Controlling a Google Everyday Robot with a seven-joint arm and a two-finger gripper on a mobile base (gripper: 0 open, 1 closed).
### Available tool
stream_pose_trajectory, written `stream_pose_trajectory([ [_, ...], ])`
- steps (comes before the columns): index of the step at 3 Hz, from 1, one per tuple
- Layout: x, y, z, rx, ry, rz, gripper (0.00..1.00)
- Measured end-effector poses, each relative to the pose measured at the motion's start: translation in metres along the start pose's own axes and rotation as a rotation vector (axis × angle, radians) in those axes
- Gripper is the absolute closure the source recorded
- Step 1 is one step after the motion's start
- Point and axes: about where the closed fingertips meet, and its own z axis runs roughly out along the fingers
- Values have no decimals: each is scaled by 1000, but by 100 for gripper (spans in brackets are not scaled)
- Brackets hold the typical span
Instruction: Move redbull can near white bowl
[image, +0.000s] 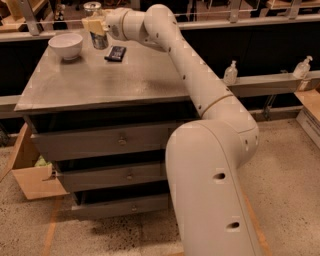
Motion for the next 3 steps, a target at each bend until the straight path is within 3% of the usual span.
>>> stream_pose_trajectory([
  [2, 20, 19, 62, 44, 42, 116, 100],
  [3, 36, 10, 80, 107, 41, 163, 100],
])
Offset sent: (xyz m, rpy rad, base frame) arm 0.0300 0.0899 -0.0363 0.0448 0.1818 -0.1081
